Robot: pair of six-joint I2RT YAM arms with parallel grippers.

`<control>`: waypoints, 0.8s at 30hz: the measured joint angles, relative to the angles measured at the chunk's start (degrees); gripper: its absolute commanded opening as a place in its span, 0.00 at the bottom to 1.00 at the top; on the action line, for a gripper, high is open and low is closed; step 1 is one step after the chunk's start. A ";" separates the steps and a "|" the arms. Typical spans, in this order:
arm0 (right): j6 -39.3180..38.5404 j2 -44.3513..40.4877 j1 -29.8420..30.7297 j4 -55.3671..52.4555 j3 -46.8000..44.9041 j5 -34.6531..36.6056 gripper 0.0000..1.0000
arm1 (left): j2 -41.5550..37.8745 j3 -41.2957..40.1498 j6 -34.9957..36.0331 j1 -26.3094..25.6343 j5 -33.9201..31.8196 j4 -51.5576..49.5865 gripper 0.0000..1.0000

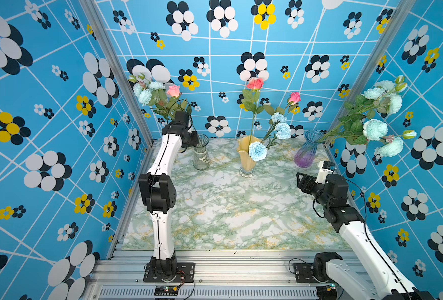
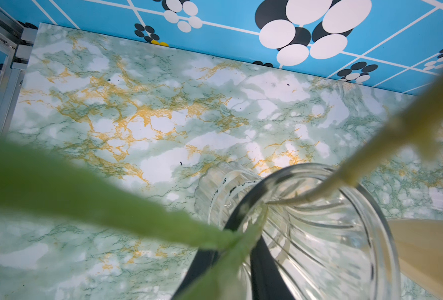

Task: Pick out blue flowers from the vase
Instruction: Pick up the flower from the vase.

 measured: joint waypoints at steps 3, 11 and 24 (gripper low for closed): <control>0.00 0.00 0.00 0.00 0.00 0.00 0.74 | -2.10 -2.80 0.35 0.02 0.96 0.20 0.00; 0.00 0.00 0.00 0.00 0.00 0.02 0.74 | -9.09 -13.14 1.09 -0.07 6.56 0.96 0.00; -0.17 0.00 0.00 0.00 0.02 0.02 0.74 | -19.50 -26.34 2.29 -3.61 9.90 0.33 0.00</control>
